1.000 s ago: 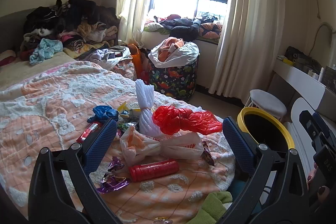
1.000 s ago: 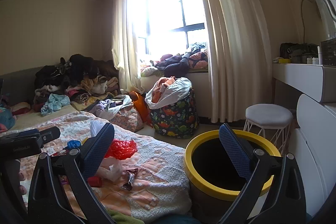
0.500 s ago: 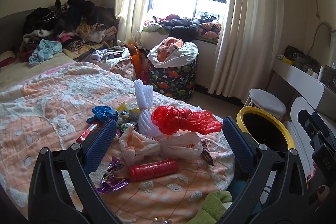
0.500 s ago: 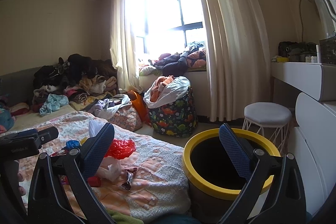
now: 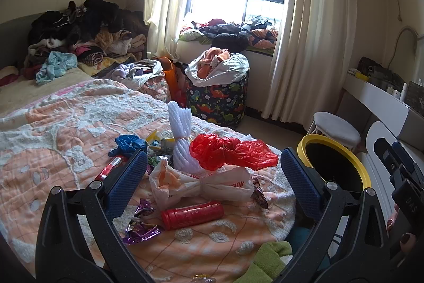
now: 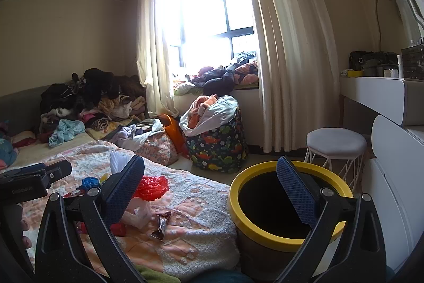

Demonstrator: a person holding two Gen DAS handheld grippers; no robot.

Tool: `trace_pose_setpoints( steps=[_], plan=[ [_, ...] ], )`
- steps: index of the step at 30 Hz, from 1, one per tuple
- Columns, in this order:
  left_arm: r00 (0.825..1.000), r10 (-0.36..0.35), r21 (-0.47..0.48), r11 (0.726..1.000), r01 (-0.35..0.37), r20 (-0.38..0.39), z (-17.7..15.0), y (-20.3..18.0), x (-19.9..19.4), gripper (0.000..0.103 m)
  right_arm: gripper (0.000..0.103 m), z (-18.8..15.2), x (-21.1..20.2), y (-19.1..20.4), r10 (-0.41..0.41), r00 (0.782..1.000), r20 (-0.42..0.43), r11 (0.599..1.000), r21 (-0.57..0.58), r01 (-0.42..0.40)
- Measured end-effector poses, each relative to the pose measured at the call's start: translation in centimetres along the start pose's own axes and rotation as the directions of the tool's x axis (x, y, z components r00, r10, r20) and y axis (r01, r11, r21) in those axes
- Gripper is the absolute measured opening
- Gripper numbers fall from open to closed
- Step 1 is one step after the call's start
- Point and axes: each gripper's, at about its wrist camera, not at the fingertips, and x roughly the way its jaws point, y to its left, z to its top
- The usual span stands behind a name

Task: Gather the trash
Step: 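Move both tools toward the white foam fruit net on the bed, then close the left gripper on the white foam fruit net and lift it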

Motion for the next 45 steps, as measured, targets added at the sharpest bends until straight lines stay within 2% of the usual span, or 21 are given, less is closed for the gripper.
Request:
trace_pose_setpoints(
  steps=[15,24,34,38,45],
  plan=[
    [1.0,-0.003,-0.011,1.0,0.003,-0.005,0.2,-0.2,0.0,0.093,0.097,-0.3,0.4,0.5,0.011,1.0,-0.022,1.0,-0.008,-0.012],
    [1.0,0.026,-0.044,0.999,-0.025,0.002,-0.2,2.1,0.4,0.093,0.097,-0.2,1.3,2.4,0.079,0.996,-0.05,0.996,-0.039,-0.081],
    [0.993,0.12,-0.099,0.988,-0.121,-0.016,0.4,6.6,1.8,0.093,0.097,-0.1,4.0,6.5,0.198,0.972,-0.127,0.974,-0.087,-0.21],
    [0.988,0.149,-0.126,0.98,-0.152,-0.028,1.0,8.6,2.7,0.093,0.097,0.0,5.3,7.5,0.222,0.963,-0.15,0.968,-0.083,-0.236],
    [0.993,0.12,-0.164,0.979,-0.119,-0.001,2.5,10.1,4.5,0.093,0.097,-0.2,8.6,7.6,0.228,0.945,-0.234,0.97,-0.028,-0.241]
  ],
)
